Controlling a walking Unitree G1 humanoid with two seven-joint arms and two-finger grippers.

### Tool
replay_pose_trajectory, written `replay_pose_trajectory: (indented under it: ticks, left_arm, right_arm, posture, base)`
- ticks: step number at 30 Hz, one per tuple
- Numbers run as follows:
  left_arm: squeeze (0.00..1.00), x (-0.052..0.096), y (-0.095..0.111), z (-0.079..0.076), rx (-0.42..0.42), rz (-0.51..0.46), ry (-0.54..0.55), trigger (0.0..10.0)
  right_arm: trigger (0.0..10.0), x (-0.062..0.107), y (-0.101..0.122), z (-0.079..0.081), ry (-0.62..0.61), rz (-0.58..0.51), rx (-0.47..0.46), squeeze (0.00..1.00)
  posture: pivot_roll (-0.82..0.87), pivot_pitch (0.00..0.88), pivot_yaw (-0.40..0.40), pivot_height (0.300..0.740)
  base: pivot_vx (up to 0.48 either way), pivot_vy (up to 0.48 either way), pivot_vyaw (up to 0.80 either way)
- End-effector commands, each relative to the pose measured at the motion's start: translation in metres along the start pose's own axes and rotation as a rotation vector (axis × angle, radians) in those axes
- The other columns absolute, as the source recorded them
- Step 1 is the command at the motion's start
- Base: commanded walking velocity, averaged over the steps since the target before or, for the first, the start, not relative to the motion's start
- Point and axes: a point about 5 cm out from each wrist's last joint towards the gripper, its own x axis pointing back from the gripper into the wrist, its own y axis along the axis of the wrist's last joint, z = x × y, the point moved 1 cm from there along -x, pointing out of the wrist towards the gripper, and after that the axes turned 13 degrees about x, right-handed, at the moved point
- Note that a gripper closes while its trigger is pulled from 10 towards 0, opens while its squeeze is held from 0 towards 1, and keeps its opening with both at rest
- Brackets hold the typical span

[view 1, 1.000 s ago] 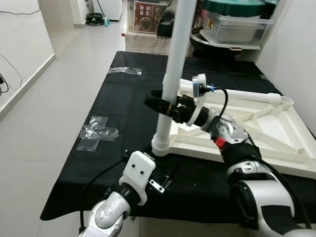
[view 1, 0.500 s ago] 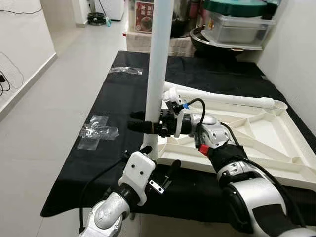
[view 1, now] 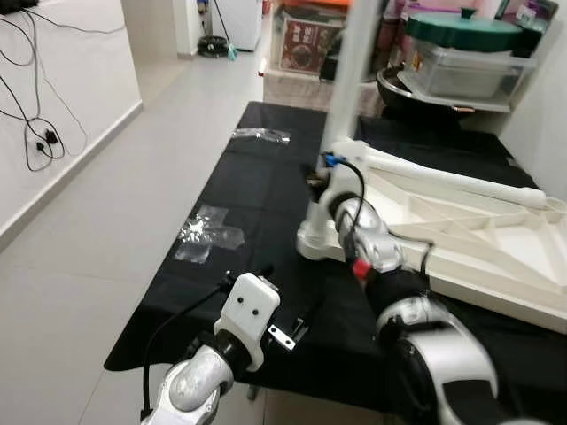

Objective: Building children table

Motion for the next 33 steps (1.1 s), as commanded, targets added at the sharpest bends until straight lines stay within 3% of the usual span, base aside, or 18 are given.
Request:
replay_pose_trajectory:
  ticks: [1, 4, 6, 7, 10, 11, 13, 14, 15, 16, 21, 23, 24, 25, 26, 27, 28, 33]
  left_arm:
    - [0.00, 0.000, -0.003, -0.001, -0.002, 0.010, -0.006, 10.0]
    - [0.00, -0.001, -0.003, -0.001, -0.001, 0.010, -0.004, 10.0]
    - [0.00, 0.000, -0.002, -0.001, 0.000, 0.009, -0.004, 10.0]
    - [0.00, 0.000, -0.003, 0.000, -0.001, 0.012, -0.001, 10.0]
    - [0.00, 0.000, -0.003, 0.000, -0.001, 0.013, 0.000, 10.0]
    - [0.00, 0.000, -0.003, 0.000, 0.000, 0.012, 0.000, 10.0]
    - [0.00, -0.001, -0.003, 0.000, 0.000, 0.011, 0.000, 10.0]
    - [0.00, -0.001, -0.003, -0.001, 0.000, 0.011, 0.000, 10.0]
    - [0.00, -0.001, -0.003, -0.001, 0.000, 0.009, 0.001, 10.0]
    - [0.00, -0.001, -0.003, -0.001, 0.000, 0.009, 0.001, 10.0]
    - [0.00, -0.001, -0.003, 0.000, -0.001, 0.009, 0.005, 10.0]
    - [0.00, -0.001, -0.003, 0.000, -0.001, 0.009, 0.005, 10.0]
    - [0.00, -0.001, -0.003, 0.000, -0.001, 0.010, 0.005, 10.0]
    - [0.00, -0.001, -0.003, 0.000, -0.001, 0.010, 0.005, 10.0]
    - [0.00, 0.000, -0.003, 0.000, -0.002, 0.010, 0.003, 10.0]
    - [0.00, 0.000, -0.003, 0.000, -0.002, 0.010, 0.003, 10.0]
    - [0.00, 0.000, -0.002, 0.000, -0.002, 0.009, 0.003, 10.0]
    - [0.00, 0.001, -0.002, 0.000, -0.005, 0.010, 0.008, 10.0]
  right_arm:
    - [0.0, 0.009, -0.028, -0.012, -0.154, 0.136, 0.007, 0.00]
    - [0.0, 0.016, -0.030, -0.002, -0.179, 0.161, -0.045, 0.00]
    - [0.8, 0.019, -0.024, 0.012, -0.135, 0.137, -0.109, 0.00]
    - [10.0, 0.017, -0.009, 0.020, -0.065, 0.026, -0.080, 0.79]
    - [10.0, 0.016, -0.001, 0.023, -0.035, -0.032, -0.058, 0.79]
    - [10.0, 0.015, 0.001, 0.020, -0.033, -0.055, -0.066, 1.00]
    - [10.0, 0.013, 0.003, 0.016, -0.040, -0.075, -0.062, 1.00]
    - [10.0, 0.010, 0.005, 0.015, 0.005, -0.094, -0.088, 0.89]
    - [10.0, 0.009, 0.006, 0.015, 0.069, -0.103, -0.132, 0.00]
    - [10.0, 0.009, 0.006, 0.015, 0.069, -0.103, -0.132, 0.00]
    - [10.0, 0.011, 0.011, 0.012, 0.649, -0.170, -0.318, 0.00]
    - [10.0, 0.011, 0.012, 0.012, 0.671, -0.172, -0.326, 0.00]
    - [10.0, 0.018, 0.014, 0.012, 0.829, -0.195, -0.338, 0.00]
    - [10.0, 0.018, 0.014, 0.012, 0.829, -0.195, -0.338, 0.00]
    - [10.0, 0.029, 0.016, 0.012, 1.034, -0.242, -0.322, 0.00]
    - [10.0, 0.029, 0.016, 0.012, 1.034, -0.242, -0.322, 0.00]
    - [10.0, 0.038, 0.019, 0.012, 1.212, -0.266, -0.320, 0.00]
    - [10.0, 0.048, 0.036, 0.024, 1.482, -0.319, -0.332, 0.00]
  posture:
    - [0.11, 0.077, -0.099, 0.740]
    - [0.11, 0.081, -0.101, 0.740]
    - [0.11, 0.081, -0.101, 0.740]
    - [0.11, 0.083, -0.100, 0.740]
    - [0.11, 0.085, -0.100, 0.740]
    - [0.11, 0.083, -0.104, 0.740]
    - [0.11, 0.085, -0.105, 0.740]
    - [0.11, 0.086, -0.105, 0.740]
    - [0.11, 0.086, -0.103, 0.740]
    - [0.11, 0.086, -0.103, 0.740]
    - [0.11, 0.086, -0.103, 0.740]
    - [0.11, 0.086, -0.103, 0.740]
    - [0.11, 0.087, -0.100, 0.740]
    - [0.11, 0.087, -0.100, 0.740]
    - [0.11, 0.087, -0.105, 0.740]
    - [0.11, 0.087, -0.105, 0.740]
    - [0.12, 0.088, -0.106, 0.740]
    - [0.13, 0.090, -0.109, 0.740]
  base:
    - [0.000, 0.000, 0.00]
    - [0.000, 0.000, 0.00]
    - [0.000, 0.000, 0.00]
    - [0.000, 0.000, 0.00]
    - [0.000, 0.000, 0.00]
    - [0.000, 0.000, 0.00]
    - [0.000, 0.000, 0.00]
    - [0.000, 0.000, 0.00]
    - [0.000, 0.000, 0.00]
    - [0.000, 0.000, 0.00]
    - [0.000, 0.000, 0.00]
    - [0.000, 0.000, 0.00]
    - [0.000, 0.000, 0.00]
    - [0.000, 0.000, 0.00]
    - [0.000, 0.000, 0.00]
    - [0.000, 0.000, 0.00]
    - [0.000, 0.000, 0.00]
    - [0.000, 0.000, 0.00]
